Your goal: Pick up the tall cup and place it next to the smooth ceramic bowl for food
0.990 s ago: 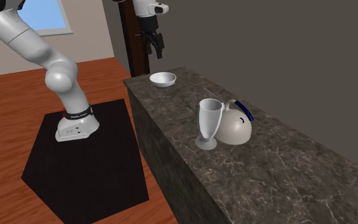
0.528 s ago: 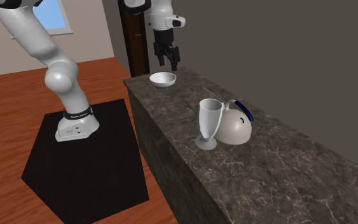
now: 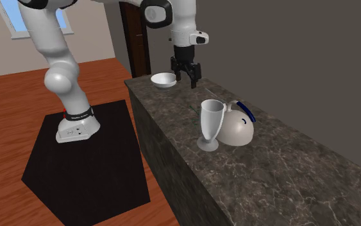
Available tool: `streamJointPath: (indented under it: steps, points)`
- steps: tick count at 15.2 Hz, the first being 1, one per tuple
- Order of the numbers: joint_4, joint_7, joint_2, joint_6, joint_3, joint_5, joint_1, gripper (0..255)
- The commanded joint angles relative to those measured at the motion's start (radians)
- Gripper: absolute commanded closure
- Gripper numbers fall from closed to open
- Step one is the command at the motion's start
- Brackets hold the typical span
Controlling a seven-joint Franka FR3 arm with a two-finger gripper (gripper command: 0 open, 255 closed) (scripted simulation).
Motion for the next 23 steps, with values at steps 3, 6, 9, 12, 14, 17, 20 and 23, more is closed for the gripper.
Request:
streamJointPath:
  steps: [3, 6, 9, 12, 14, 17, 20, 23]
  points:
    - [0.144, -0.121, 0.175, -0.008, -0.026, 0.097, -0.044, 0]
    - [0.27, -0.198, 0.307, -0.031, -0.025, 0.166, -0.1, 0]
    - [0.281, -0.215, 0.341, -0.014, -0.019, 0.184, -0.114, 0]
    - [0.258, -0.221, 0.354, 0.02, -0.015, 0.193, -0.114, 0]
    - [0.243, -0.225, 0.363, 0.043, -0.012, 0.199, -0.115, 0]
    - [0.239, -0.227, 0.366, 0.049, -0.011, 0.201, -0.115, 0]
    - [0.239, -0.227, 0.366, 0.049, -0.011, 0.201, -0.115, 0]
    - [0.239, -0.227, 0.366, 0.049, -0.011, 0.201, -0.115, 255]
